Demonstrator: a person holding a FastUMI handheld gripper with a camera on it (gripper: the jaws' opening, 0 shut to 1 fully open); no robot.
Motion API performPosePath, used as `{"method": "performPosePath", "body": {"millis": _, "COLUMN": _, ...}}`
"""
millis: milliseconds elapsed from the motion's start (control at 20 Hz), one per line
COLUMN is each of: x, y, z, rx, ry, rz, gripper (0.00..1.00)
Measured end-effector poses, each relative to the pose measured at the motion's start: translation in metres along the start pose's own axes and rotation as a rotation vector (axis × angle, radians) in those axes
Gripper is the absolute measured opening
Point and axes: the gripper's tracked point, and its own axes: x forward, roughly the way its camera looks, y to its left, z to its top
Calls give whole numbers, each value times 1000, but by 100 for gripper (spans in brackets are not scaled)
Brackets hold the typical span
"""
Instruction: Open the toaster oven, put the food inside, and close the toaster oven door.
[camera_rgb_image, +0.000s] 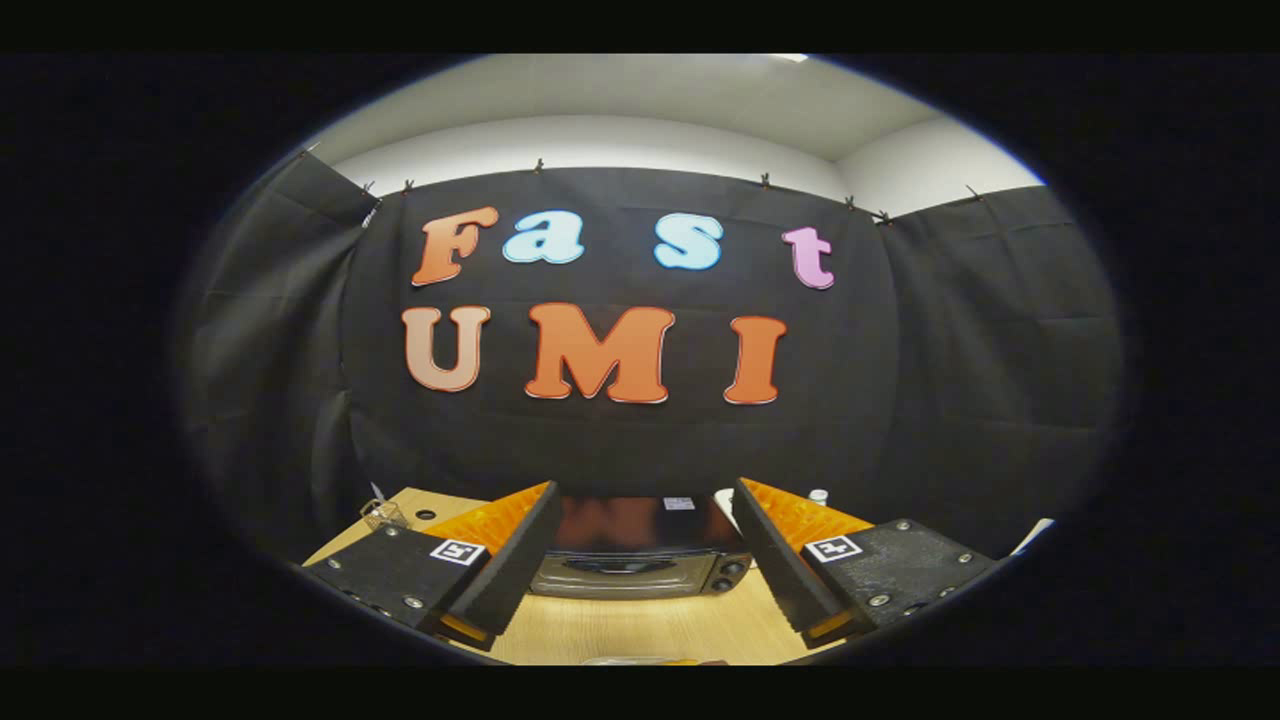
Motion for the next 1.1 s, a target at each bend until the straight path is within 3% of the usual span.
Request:
{"method": "performPosePath", "body": {"millis": 700, "x": 101, "y": 27, "z": -123, "rx": -29, "ry": 253, "rz": 70, "gripper": 100}}
{"method": "performPosePath", "body": {"millis": 1100, "x": 140, "y": 24, "z": -196, "rx": -25, "ry": 402, "rz": 56, "gripper": 100}}
